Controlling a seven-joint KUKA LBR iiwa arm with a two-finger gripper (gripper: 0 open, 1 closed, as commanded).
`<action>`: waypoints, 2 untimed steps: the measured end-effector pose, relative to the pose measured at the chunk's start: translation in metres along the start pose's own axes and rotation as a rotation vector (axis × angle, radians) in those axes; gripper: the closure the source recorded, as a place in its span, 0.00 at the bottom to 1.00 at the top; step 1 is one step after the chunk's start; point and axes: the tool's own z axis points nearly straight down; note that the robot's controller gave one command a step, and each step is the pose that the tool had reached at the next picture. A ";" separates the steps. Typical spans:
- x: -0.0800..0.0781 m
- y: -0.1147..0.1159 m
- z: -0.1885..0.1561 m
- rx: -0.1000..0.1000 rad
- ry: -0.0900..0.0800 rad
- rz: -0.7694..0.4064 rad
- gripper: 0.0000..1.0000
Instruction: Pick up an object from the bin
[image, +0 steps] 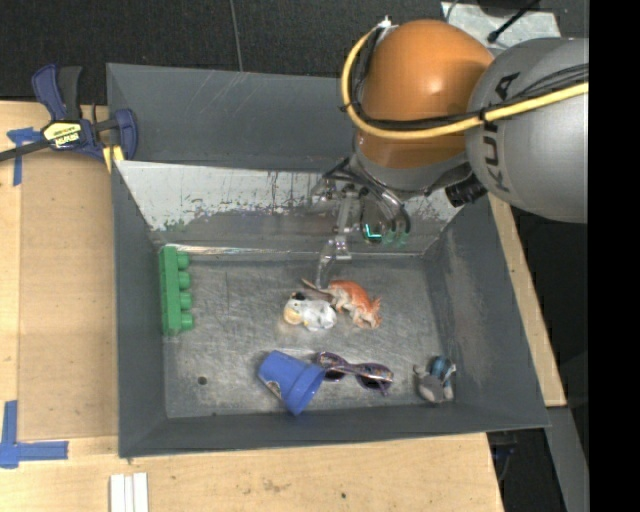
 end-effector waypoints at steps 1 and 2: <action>-0.001 0.000 -0.005 -0.001 -0.009 0.002 0.00; 0.009 -0.008 0.059 -0.001 -0.012 -0.024 0.00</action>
Offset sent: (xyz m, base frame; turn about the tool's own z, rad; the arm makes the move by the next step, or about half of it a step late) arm -0.0281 -0.0213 -0.1661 -0.0626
